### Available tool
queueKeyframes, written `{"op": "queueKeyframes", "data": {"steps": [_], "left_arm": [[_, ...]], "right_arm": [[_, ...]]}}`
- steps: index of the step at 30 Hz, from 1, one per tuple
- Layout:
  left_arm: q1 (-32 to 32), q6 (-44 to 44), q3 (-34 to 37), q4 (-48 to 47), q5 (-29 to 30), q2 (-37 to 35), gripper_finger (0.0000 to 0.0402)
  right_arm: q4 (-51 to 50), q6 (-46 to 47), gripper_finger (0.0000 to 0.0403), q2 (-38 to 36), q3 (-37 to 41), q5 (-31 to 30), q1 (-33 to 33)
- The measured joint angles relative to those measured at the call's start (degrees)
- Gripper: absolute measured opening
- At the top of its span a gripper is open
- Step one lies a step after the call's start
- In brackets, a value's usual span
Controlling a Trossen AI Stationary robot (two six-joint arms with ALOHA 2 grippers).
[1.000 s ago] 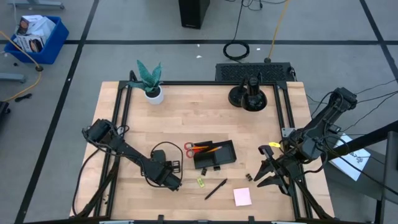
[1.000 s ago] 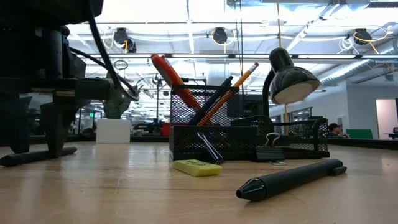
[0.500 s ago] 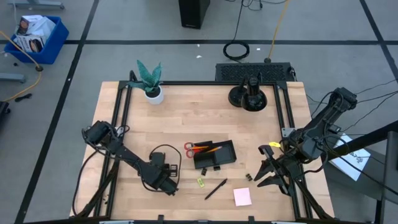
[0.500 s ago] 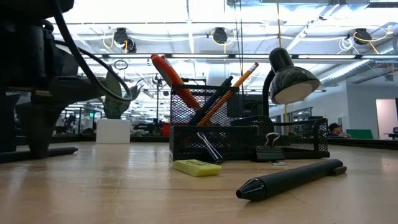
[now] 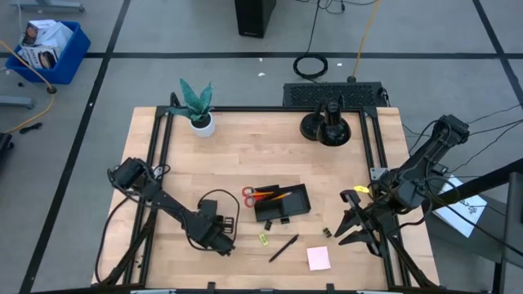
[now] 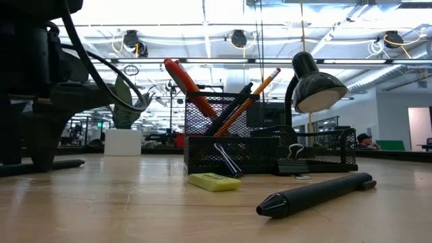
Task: Pick and place office supplies into organizer
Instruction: Put the left black pen into the black desk organizer
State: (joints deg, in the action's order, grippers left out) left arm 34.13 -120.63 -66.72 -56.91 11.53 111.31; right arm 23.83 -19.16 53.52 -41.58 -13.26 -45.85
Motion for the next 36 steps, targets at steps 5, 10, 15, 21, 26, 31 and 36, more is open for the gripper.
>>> {"op": "queueKeyframes", "data": {"steps": [5,10,15,21,26,31,36], "left_arm": [[-0.7,1.33,-0.02,0.33,-0.07,0.0,0.017],[-0.96,2.26,-0.02,0.84,0.09,0.0,0.017],[-0.97,2.3,-0.02,1.35,0.52,0.0,0.0146],[-1.0,3.1,-0.09,2.29,1.04,0.0,0.0087],[-1.02,3.27,-0.13,2.56,1.59,0.0,0.0051],[-1.0,3.36,-0.15,2.39,1.83,0.0,0.0028],[-0.95,3.33,-0.15,1.98,1.9,0.0,0.003]], "right_arm": [[0.34,-0.03,0.0089,0.0,0.01,-0.02,0.0],[0.35,-0.2,0.0089,0.0,0.0,-0.04,-0.02],[0.36,-0.2,0.0089,0.0,0.0,-0.07,0.0],[0.36,-0.2,0.0089,0.0,0.0,-0.09,0.0],[0.36,-0.2,0.0089,0.0,0.0,-0.09,0.0],[0.35,-0.2,0.0089,0.0,0.0,-0.09,0.0],[0.36,-0.2,0.0089,0.0,0.01,-0.09,-0.01]]}}
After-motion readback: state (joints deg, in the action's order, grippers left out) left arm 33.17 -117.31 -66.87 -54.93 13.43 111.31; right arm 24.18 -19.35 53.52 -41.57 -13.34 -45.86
